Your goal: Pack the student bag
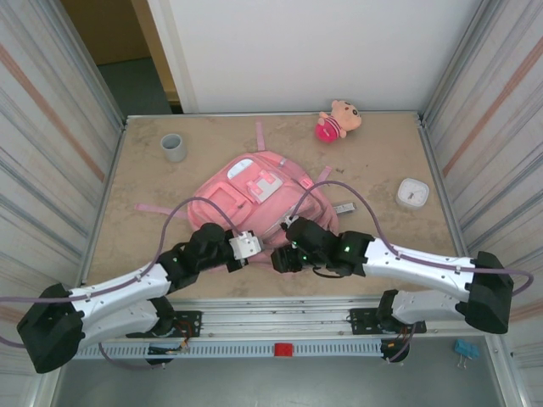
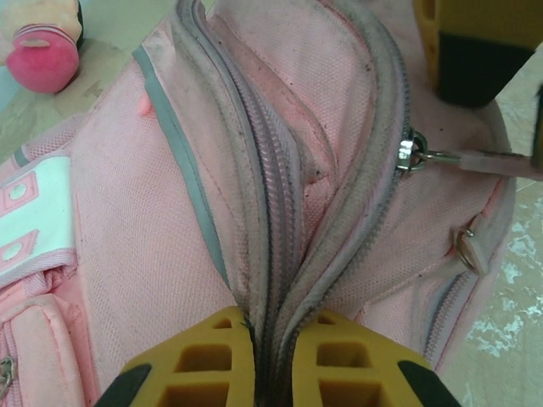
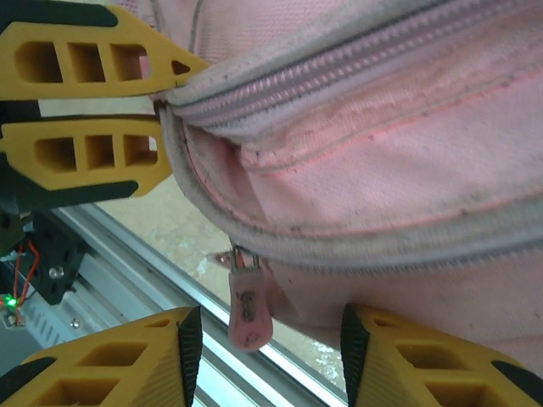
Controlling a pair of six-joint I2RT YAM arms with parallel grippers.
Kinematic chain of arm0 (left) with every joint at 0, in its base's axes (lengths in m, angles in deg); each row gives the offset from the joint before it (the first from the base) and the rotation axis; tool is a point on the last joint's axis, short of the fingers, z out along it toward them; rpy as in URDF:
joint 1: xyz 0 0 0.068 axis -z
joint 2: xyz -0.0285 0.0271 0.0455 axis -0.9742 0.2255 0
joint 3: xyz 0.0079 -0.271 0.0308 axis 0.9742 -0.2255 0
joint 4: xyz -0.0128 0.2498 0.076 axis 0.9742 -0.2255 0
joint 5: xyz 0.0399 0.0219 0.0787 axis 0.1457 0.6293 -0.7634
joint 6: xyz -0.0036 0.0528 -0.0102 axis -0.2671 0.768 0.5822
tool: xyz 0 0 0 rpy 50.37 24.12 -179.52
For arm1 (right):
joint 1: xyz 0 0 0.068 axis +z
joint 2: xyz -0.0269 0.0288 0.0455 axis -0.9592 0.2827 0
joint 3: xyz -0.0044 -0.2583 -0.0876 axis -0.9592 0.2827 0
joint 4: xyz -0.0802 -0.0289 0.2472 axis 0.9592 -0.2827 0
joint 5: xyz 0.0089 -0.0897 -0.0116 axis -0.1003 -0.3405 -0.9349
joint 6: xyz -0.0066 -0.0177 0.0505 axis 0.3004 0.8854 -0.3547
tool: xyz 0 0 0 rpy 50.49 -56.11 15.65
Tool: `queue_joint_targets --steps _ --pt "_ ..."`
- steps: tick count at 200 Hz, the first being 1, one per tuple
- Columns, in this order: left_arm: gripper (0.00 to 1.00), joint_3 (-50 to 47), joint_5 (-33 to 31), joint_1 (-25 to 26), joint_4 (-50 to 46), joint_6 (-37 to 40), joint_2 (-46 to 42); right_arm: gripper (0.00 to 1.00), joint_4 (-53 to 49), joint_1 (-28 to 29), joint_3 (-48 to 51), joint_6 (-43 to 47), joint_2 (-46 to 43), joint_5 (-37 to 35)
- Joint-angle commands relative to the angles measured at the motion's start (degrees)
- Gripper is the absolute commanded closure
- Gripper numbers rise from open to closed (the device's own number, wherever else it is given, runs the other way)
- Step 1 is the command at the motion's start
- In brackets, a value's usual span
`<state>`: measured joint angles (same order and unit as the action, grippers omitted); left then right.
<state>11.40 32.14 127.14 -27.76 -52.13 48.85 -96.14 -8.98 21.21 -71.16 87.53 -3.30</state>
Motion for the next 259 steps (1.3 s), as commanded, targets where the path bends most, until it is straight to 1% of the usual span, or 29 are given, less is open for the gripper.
queue_joint_targets --steps 1,18,30,64,78,93,113,132,163,179,187,194,200,204,213,232,252,259 --pt "0.93 1.9 5.9 0.0 1.1 -5.7 0.3 0.52 3.3 0.5 -3.1 1.2 2.6 -1.7" --pt "0.94 2.0 6.2 0.0 1.6 -5.9 0.6 0.53 3.1 0.5 -4.6 1.7 4.5 -2.5" --pt "0.94 2.1 6.4 0.0 1.7 -6.0 0.8 0.56 1.9 0.5 -5.7 1.7 5.2 -4.9" --pt "0.94 2.2 5.9 0.0 1.1 -5.9 0.6 0.77 -4.0 0.5 -7.6 -0.4 4.9 -12.9" --pt "0.94 2.0 5.0 -0.1 0.6 -5.5 0.3 0.83 -5.4 0.3 -7.3 -0.9 3.7 -14.1" --pt "0.94 2.0 2.7 -0.1 -0.9 -5.1 -0.2 0.88 -6.9 -0.2 -6.5 -0.9 1.8 -14.2" --pt "0.94 2.0 -0.2 -0.4 -3.4 -4.1 -1.3 0.91 -8.8 -2.1 -4.5 -0.9 -1.8 -13.2" --pt "0.93 2.3 -0.2 -1.6 -5.4 -3.5 -2.6 0.93 -10.3 -5.6 -2.2 -0.5 -5.5 -10.5" --pt "0.91 2.8 -1.9 -2.1 -8.3 -3.1 -4.3 0.93 -10.8 -13.3 1.4 1.7 -10.6 -2.7" --pt "0.89 2.8 -1.1 -2.1 -7.9 -4.6 -4.6 0.95 -9.1 -15.4 2.4 3.2 -11.1 1.2" --pt "0.86 3.1 -0.3 -2.1 -8.1 -5.9 -4.6 0.96 -7.8 -15.6 2.9 3.7 -11.0 3.0" --pt "0.80 3.6 0.4 -2.2 -8.4 -7.7 -4.7 0.97 -6.6 -15.6 3.2 4.0 -12.5 4.6" --pt "0.73 4.2 0.6 -2.1 -8.7 -10.4 -4.9 0.97 -5.4 -15.6 3.4 4.0 -12.5 6.0" --pt "0.66 4.8 0.5 -2.1 -9.3 -12.5 -5.2 0.97 -4.8 -15.6 3.5 4.1 -12.4 6.8" --pt "0.54 6.6 -1.4 -2.1 -11.5 -18.0 -6.4 0.98 -3.8 -15.2 3.7 4.0 -12.1 7.9" --pt "0.35 8.7 -10.3 -2.1 -13.9 -32.2 -10.5 0.98 -3.0 -14.5 4.2 3.9 -11.7 7.4" --pt "0.28 10.9 -21.2 -2.2 -23.1 -45.4 -14.3 0.99 -2.9 -14.0 4.2 4.0 -11.7 7.2" --pt "0.25 11.5 -24.8 -2.4 -27.3 -50.7 -15.4 0.99 -2.8 -13.7 4.2 4.1 -10.0 7.0"
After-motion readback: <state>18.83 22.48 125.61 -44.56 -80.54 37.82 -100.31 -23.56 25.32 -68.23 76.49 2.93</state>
